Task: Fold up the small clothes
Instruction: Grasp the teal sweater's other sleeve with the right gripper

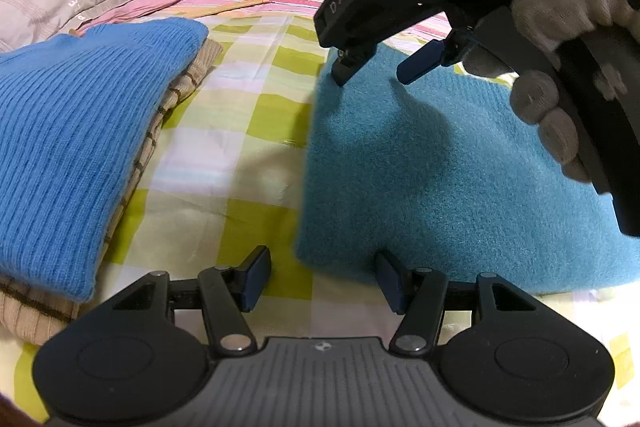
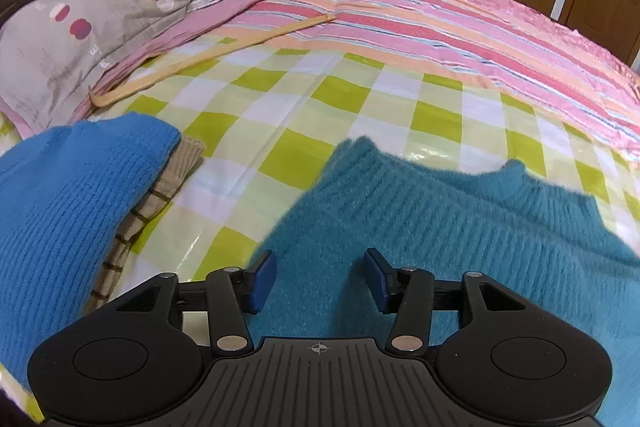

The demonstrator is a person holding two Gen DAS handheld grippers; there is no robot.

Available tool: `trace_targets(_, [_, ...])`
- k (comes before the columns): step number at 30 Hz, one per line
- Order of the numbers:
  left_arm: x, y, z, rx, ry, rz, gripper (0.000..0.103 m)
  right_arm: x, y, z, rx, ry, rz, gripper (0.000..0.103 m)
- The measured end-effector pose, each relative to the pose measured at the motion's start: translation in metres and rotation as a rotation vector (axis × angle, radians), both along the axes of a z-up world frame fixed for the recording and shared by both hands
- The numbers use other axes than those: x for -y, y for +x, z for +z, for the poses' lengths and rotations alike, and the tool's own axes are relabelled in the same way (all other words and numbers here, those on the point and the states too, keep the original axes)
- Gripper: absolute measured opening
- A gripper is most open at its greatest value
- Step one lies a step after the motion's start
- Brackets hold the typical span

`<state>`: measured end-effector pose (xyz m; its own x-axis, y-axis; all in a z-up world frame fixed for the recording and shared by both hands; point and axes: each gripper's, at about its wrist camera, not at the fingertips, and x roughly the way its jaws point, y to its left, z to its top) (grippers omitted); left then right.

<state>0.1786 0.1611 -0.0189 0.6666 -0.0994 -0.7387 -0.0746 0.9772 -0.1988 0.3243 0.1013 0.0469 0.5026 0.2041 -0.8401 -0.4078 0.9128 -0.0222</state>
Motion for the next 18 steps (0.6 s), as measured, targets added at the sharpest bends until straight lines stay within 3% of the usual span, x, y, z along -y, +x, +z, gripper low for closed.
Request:
trace_targets(5, [0.000, 0.000, 0.001, 0.002, -0.003, 0.002, 0.062, -0.010, 0.010, 0.002, -0.005, -0.007, -0.005, 0.055])
trace_targets(18, [-0.001, -0.003, 0.001, 0.026, -0.040, -0.005, 0.062, -0.051, 0.040, -0.029, 0.001, -0.260, 0.045, 0.061])
